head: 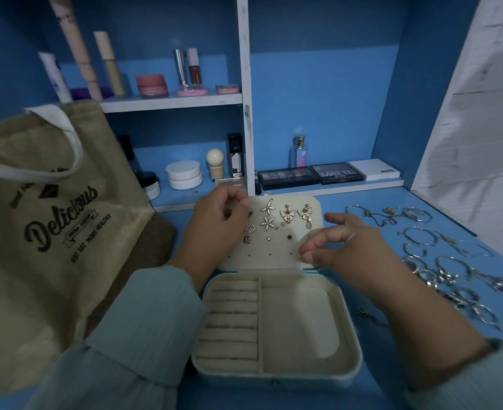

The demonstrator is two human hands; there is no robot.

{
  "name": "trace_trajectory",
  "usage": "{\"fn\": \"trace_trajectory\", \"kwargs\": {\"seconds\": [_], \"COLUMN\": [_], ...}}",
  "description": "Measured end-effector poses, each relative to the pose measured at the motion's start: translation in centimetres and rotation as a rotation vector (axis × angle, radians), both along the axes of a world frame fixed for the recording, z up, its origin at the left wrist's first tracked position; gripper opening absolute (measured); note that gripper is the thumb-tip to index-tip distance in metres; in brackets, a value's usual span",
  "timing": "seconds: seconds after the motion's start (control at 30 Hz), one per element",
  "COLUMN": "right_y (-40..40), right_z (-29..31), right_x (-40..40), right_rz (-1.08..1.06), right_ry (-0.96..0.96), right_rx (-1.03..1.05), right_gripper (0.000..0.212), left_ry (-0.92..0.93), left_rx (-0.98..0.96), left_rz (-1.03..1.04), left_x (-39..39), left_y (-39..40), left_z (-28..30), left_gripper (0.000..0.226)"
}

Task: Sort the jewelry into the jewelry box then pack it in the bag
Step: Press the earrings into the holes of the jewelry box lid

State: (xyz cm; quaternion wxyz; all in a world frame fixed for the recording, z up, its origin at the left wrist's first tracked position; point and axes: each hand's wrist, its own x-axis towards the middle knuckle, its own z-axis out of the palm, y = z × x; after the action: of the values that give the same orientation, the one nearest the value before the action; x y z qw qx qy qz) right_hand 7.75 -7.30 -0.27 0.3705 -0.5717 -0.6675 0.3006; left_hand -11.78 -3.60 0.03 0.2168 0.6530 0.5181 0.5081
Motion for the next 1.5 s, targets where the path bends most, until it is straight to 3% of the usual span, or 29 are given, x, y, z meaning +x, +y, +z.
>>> {"fn": "trace_trajectory", "kwargs": {"seconds": [0.37, 0.8, 1.03, 1.13, 1.2, 1.33, 1.5], "right_y": [-0.3, -0.7, -1.4, -1.6, -1.6, -1.5, -1.6], "right_z": [-1.1, -1.7, -1.2, -1.3, -1.3, -1.3, -1.6], "right_x": [-1.4, -1.9, -2.0, -2.0, -1.9, -1.4, -0.8], "right_rz": [-0.051, -0.095, -0.181, -0.194, -0.198, -0.168, -0.148], "right_ry": [0.033, 0.045, 0.129, 0.185, 0.167, 0.138, -0.061], "right_rx": [-0.01, 0.164, 0.144, 0.139, 0.131, 0.089, 0.144], "right_gripper": [0.041, 0.022, 0.055, 0.092, 0.101, 0.073, 0.041], "left_ry": [-0.144, -0.169, -0.215, -0.309, -0.343, -0.321, -0.193], "left_rx": [0.09, 0.119, 0.141, 0.12, 0.121, 0.046, -0.242], "left_rz": [-0.022, -0.035, -0.051, -0.069, -0.088, -0.158, -0.241], "left_x": [0.2, 0.1, 0.4, 0.5, 0.4, -0.4, -2.0], "left_y": [-1.6, -2.0, -2.9, -3.8, -4.5, -5.9, -6.4], "left_z": [0.4, 0.4, 1.0, 1.3, 1.7, 2.8, 4.6], "left_gripper": [0.018, 0.017, 0.018, 0.016, 0.017, 0.017, 0.016]}}
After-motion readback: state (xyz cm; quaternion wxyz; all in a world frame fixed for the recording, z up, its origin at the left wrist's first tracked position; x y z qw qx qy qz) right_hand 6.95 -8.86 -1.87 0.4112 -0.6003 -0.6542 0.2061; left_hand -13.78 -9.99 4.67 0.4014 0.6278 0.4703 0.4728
